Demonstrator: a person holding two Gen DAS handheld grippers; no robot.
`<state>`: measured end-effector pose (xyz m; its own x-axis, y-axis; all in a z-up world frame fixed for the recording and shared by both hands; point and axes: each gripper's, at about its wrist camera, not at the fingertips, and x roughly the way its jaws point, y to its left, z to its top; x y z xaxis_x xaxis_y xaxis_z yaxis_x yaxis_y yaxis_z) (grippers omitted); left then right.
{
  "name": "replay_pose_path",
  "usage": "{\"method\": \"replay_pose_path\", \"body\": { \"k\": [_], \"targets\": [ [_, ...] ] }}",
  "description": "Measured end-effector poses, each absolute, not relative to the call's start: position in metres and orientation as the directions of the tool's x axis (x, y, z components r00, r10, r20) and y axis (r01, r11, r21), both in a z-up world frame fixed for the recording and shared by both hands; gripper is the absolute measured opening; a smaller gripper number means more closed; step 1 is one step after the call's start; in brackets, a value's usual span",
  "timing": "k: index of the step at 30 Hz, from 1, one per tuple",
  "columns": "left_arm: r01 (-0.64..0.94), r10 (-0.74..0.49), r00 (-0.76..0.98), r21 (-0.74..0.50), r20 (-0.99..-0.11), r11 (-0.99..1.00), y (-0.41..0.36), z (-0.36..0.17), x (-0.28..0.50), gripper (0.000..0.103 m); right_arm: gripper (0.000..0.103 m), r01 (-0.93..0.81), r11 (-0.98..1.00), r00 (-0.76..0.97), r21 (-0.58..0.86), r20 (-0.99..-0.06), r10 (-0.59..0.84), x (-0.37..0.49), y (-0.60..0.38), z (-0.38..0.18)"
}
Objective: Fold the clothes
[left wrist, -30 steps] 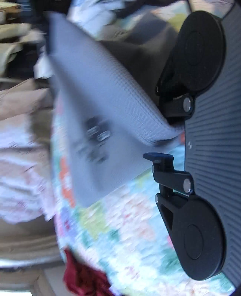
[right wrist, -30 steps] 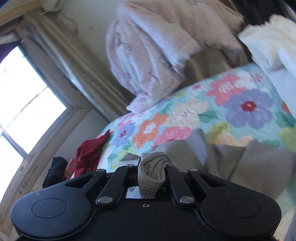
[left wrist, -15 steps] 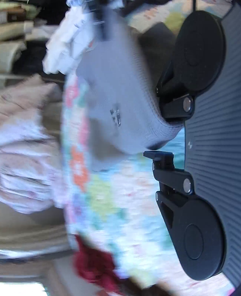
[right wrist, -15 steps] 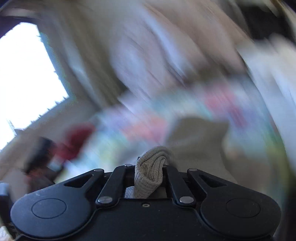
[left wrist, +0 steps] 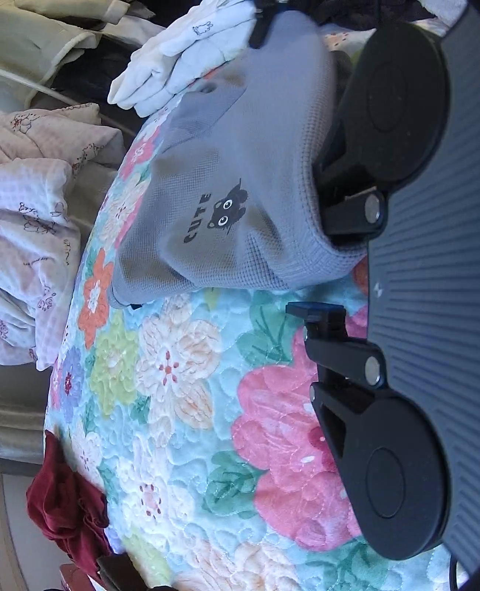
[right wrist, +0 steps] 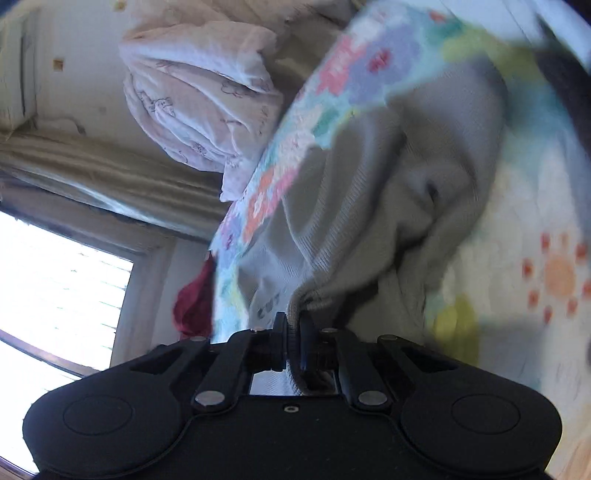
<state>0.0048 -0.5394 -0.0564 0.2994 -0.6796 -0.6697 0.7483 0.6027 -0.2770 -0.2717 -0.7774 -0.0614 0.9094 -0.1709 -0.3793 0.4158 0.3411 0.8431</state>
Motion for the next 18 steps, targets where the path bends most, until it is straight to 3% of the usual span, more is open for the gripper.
{"method": "replay_pose_path", "body": {
  "k": [4, 9, 12, 15, 18],
  "targets": [
    [0.772, -0.694, 0.281, -0.273, -0.663, 0.574, -0.539, -0.056, 0.001, 0.018, 0.008, 0.438, 0.563, 0.898, 0.701, -0.376, -0.231, -0.262, -0.772, -0.024],
    [0.804, -0.676, 0.275, -0.222, -0.684, 0.552, -0.542, -0.068, -0.01, 0.021, 0.008, 0.674, 0.578, 0.69, 0.46, -0.672, -0.268, -0.245, -0.763, -0.055],
    [0.81, -0.675, 0.266, -0.22, -0.689, 0.544, -0.542, -0.064, -0.011, 0.024, 0.008, 0.701, 0.573, 0.657, 0.424, -0.697, -0.288, -0.241, -0.765, -0.059],
    [0.802, -0.685, 0.221, -0.269, -0.694, 0.533, -0.536, -0.055, -0.003, 0.031, 0.015, 0.739, 0.57, 0.63, 0.359, -0.667, -0.397, -0.247, -0.759, -0.047],
    [0.785, -0.712, 0.146, -0.358, -0.687, 0.506, -0.521, -0.045, 0.007, 0.038, 0.036, 0.805, 0.466, 0.571, 0.368, -0.694, -0.438, -0.261, -0.756, -0.046]
  ]
}}
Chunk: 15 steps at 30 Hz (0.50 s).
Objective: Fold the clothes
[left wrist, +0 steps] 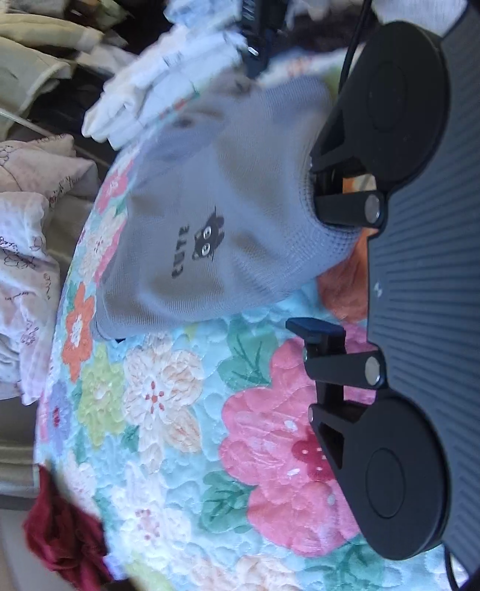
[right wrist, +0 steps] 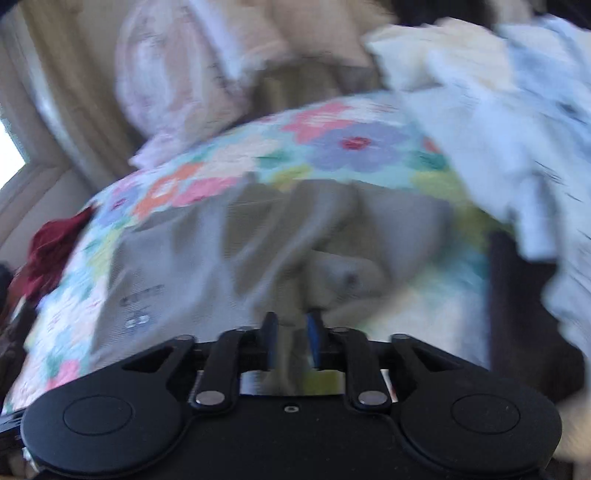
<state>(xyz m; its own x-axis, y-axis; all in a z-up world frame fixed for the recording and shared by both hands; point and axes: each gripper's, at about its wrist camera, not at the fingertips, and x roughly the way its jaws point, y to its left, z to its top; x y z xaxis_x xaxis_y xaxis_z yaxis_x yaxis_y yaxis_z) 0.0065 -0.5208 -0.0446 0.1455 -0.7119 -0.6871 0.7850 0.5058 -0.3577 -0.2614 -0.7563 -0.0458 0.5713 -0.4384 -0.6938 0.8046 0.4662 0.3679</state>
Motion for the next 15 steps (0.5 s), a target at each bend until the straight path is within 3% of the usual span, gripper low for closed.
{"method": "replay_pose_path", "body": {
  "k": [2, 6, 12, 15],
  "targets": [
    [0.766, -0.717, 0.131, -0.389, -0.684, 0.511, -0.509, -0.038, 0.011, 0.046, 0.05, 0.805, 0.367, 0.59, 0.466, -0.694, -0.413, -0.276, -0.752, -0.048],
    [0.774, -0.714, 0.135, -0.376, -0.687, 0.508, -0.5, -0.034, 0.01, 0.046, 0.055, 0.691, 0.244, 0.72, 0.681, -0.616, -0.319, -0.288, -0.742, -0.061],
    [0.787, -0.688, 0.17, -0.324, -0.705, 0.526, -0.507, -0.051, 0.003, 0.047, 0.055, 0.703, 0.293, 0.711, 0.648, -0.646, -0.279, -0.285, -0.719, -0.056],
    [0.765, -0.692, 0.166, -0.351, -0.702, 0.54, -0.503, -0.055, 0.006, 0.047, 0.064, 0.742, 0.306, 0.663, 0.597, -0.721, -0.2, -0.273, -0.722, -0.068]
  ]
}}
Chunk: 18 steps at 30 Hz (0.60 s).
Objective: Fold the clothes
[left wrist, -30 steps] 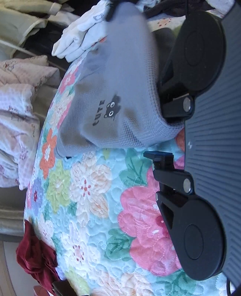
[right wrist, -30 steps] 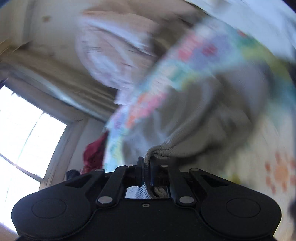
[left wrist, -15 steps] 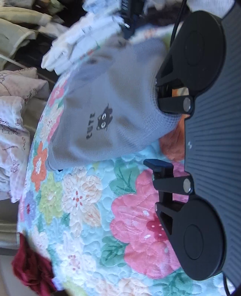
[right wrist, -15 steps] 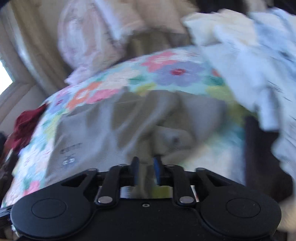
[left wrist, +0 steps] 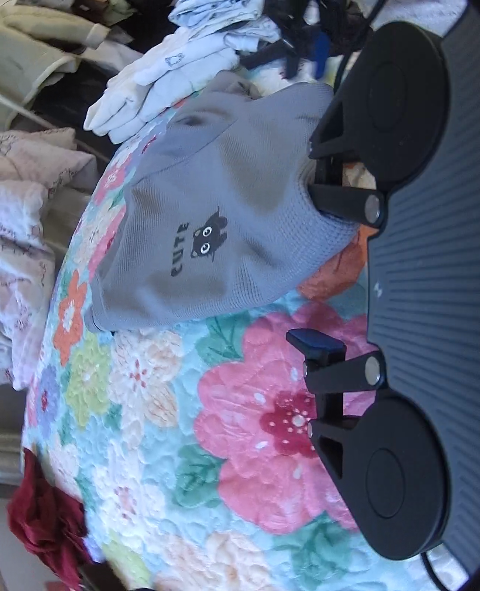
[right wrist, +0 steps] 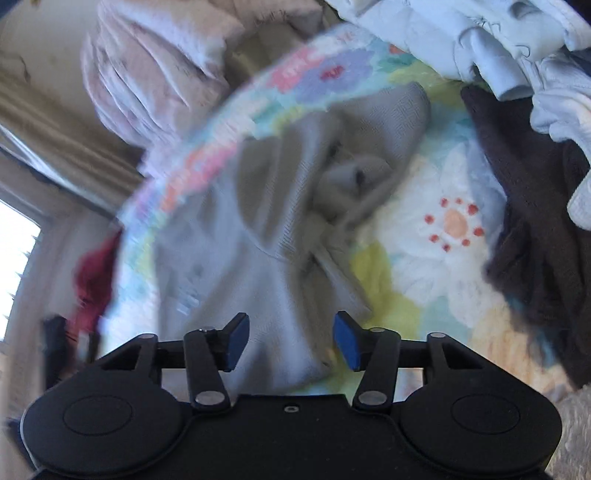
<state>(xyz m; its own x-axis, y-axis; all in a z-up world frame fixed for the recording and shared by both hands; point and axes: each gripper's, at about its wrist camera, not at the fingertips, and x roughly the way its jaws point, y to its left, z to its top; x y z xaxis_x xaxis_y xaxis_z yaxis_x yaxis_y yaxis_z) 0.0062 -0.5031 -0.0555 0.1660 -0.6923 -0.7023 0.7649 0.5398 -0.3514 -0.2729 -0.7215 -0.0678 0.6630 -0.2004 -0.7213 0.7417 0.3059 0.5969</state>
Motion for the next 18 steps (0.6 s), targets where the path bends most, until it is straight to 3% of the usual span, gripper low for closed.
{"method": "replay_pose_path", "body": {
  "k": [3, 4, 5, 6, 12, 18],
  "targets": [
    [0.757, -0.693, 0.172, -0.356, -0.7, 0.547, -0.502, -0.057, 0.007, 0.047, 0.064, 0.757, 0.31, 0.637, 0.576, -0.757, -0.149, -0.262, -0.727, -0.083],
    [0.759, -0.694, 0.177, -0.352, -0.698, 0.548, -0.502, -0.056, 0.006, 0.047, 0.052, 0.759, 0.312, 0.635, 0.571, -0.755, -0.161, -0.259, -0.728, -0.086],
    [0.765, -0.693, 0.183, -0.341, -0.697, 0.546, -0.502, -0.056, 0.004, 0.047, 0.02, 0.76, 0.33, 0.633, 0.56, -0.753, -0.179, -0.256, -0.727, -0.085],
    [0.775, -0.691, 0.191, -0.325, -0.697, 0.542, -0.502, -0.055, 0.002, 0.047, 0.011, 0.757, 0.368, 0.632, 0.54, -0.747, -0.204, -0.254, -0.724, -0.077],
    [0.821, -0.677, 0.198, -0.257, -0.709, 0.51, -0.507, -0.055, -0.012, 0.047, 0.011, 0.719, 0.59, 0.65, 0.367, -0.655, -0.385, -0.243, -0.706, -0.018],
    [0.85, -0.652, 0.247, -0.162, -0.717, 0.501, -0.512, -0.056, -0.023, 0.047, 0.012, 0.745, 0.532, 0.6, 0.403, -0.753, -0.269, -0.252, -0.725, -0.035]
  ]
}}
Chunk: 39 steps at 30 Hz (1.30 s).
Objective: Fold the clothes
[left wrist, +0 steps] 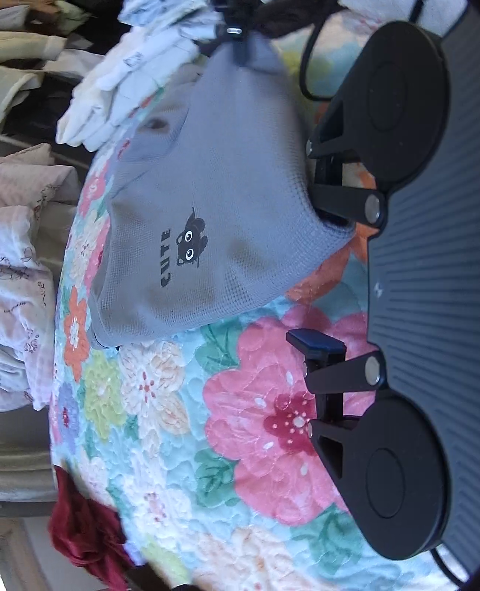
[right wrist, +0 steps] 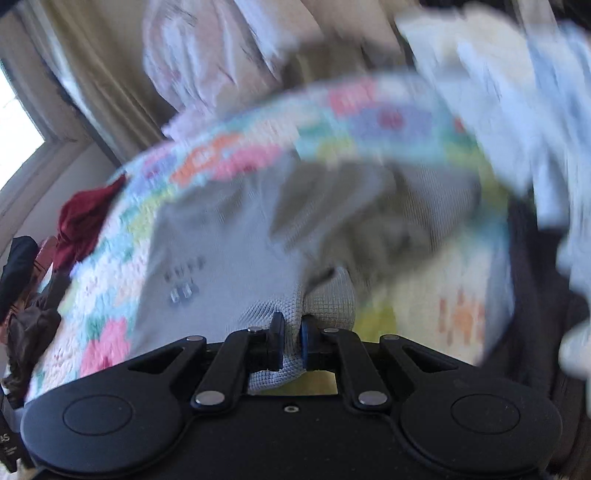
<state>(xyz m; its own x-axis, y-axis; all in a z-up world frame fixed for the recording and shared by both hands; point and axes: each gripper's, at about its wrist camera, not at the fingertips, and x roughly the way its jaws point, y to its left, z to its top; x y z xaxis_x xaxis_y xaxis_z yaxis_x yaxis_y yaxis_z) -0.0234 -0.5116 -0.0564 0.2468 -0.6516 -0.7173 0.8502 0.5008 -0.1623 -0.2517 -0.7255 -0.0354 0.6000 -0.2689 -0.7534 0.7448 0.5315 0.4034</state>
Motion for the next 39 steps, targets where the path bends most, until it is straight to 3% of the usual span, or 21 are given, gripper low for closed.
{"method": "replay_pose_path", "body": {
  "k": [4, 5, 7, 10, 13, 16, 21, 23, 30, 33, 37, 39],
  "targets": [
    [0.858, -0.65, 0.261, -0.137, -0.714, 0.496, -0.511, -0.059, -0.027, 0.048, 0.019, 0.77, 0.446, 0.594, 0.455, -0.767, -0.243, -0.265, -0.727, -0.042],
    [0.856, -0.652, 0.262, -0.14, -0.712, 0.497, -0.511, -0.06, -0.027, 0.048, 0.032, 0.764, 0.438, 0.608, 0.473, -0.754, -0.248, -0.267, -0.728, -0.04],
    [0.853, -0.657, 0.26, -0.151, -0.707, 0.5, -0.508, -0.062, -0.026, 0.049, 0.043, 0.754, 0.424, 0.628, 0.502, -0.742, -0.237, -0.268, -0.729, -0.042],
    [0.85, -0.67, 0.254, -0.169, -0.697, 0.498, -0.505, -0.064, -0.025, 0.049, 0.043, 0.757, 0.441, 0.61, 0.482, -0.764, -0.212, -0.262, -0.727, -0.048],
    [0.847, -0.675, 0.25, -0.18, -0.694, 0.5, -0.504, -0.065, -0.024, 0.049, 0.007, 0.718, 0.536, 0.62, 0.444, -0.758, -0.202, -0.249, -0.716, -0.044],
    [0.845, -0.673, 0.252, -0.18, -0.696, 0.503, -0.505, -0.064, -0.024, 0.052, 0.007, 0.713, 0.634, 0.6, 0.298, -0.728, -0.333, -0.239, -0.697, -0.026],
    [0.851, -0.656, 0.255, -0.158, -0.71, 0.501, -0.51, -0.06, -0.029, 0.059, 0.005, 0.676, 0.717, 0.63, 0.169, -0.638, -0.444, -0.231, -0.698, 0.007],
    [0.863, -0.649, 0.253, -0.136, -0.717, 0.487, -0.512, -0.057, -0.033, 0.067, 0.004, 0.683, 0.712, 0.63, 0.162, -0.623, -0.463, -0.235, -0.707, 0.014],
    [0.938, -0.629, 0.239, 0.01, -0.74, 0.345, -0.521, -0.039, -0.062, 0.071, 0.004, 0.739, 0.665, 0.507, 0.105, -0.738, -0.446, -0.241, -0.736, -0.021],
    [0.937, -0.655, 0.197, -0.056, -0.729, 0.344, -0.51, -0.027, -0.057, 0.071, 0.004, 0.751, 0.639, 0.494, 0.164, -0.781, -0.381, -0.24, -0.751, -0.032],
    [0.868, -0.724, 0.109, -0.29, -0.682, 0.404, -0.491, -0.016, -0.025, 0.074, 0.008, 0.76, 0.613, 0.481, 0.217, -0.821, -0.306, -0.241, -0.757, -0.039],
    [0.825, -0.732, 0.087, -0.363, -0.675, 0.433, -0.49, -0.022, -0.008, 0.077, 0.025, 0.781, 0.581, 0.466, 0.23, -0.834, -0.297, -0.245, -0.759, -0.04]
  ]
}}
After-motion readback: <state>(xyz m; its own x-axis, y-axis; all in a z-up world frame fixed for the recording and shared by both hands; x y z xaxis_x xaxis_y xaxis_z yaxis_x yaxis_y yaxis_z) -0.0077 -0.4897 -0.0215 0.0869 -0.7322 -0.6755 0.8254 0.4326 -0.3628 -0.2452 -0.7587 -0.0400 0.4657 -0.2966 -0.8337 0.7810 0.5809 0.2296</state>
